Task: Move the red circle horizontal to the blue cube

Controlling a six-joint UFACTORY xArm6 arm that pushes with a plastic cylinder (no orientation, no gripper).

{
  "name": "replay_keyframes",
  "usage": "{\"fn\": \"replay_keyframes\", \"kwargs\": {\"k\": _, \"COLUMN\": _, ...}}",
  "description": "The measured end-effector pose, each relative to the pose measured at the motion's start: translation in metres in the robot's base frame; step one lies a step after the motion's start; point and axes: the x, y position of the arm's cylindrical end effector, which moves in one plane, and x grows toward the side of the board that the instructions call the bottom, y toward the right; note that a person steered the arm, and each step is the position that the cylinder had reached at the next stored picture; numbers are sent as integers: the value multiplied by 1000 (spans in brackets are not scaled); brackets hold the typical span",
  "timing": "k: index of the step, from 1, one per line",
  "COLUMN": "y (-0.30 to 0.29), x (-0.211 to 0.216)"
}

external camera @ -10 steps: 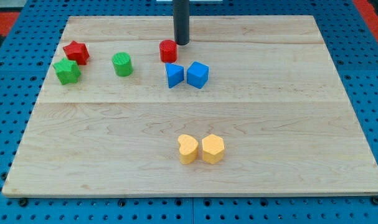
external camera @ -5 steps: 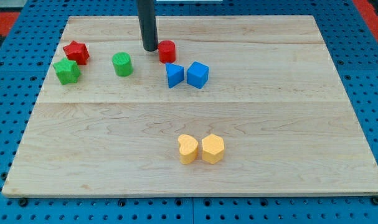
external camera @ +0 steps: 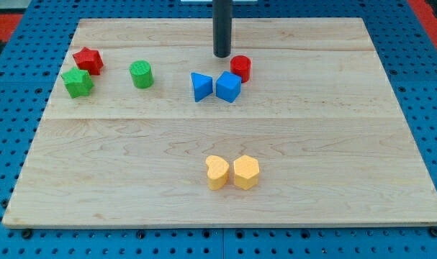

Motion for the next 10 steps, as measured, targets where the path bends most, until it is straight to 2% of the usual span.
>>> {"fn": "replay_keyframes", "kwargs": {"k": 2, "y": 3, "x": 41}}
{"fn": "replay_keyframes", "kwargs": {"k": 3, "y": 38, "x": 46}}
{"fn": "replay_keyframes", "kwargs": {"k": 5, "y": 51, "x": 15}}
{"fn": "replay_keyframes", "kwargs": {"k": 7, "y": 156, "x": 58}}
{"fn": "replay_keyframes", "kwargs": {"k": 9, "y": 99, "x": 56}}
{"fn": "replay_keyframes", "kwargs": {"k": 10, "y": 109, "x": 79}}
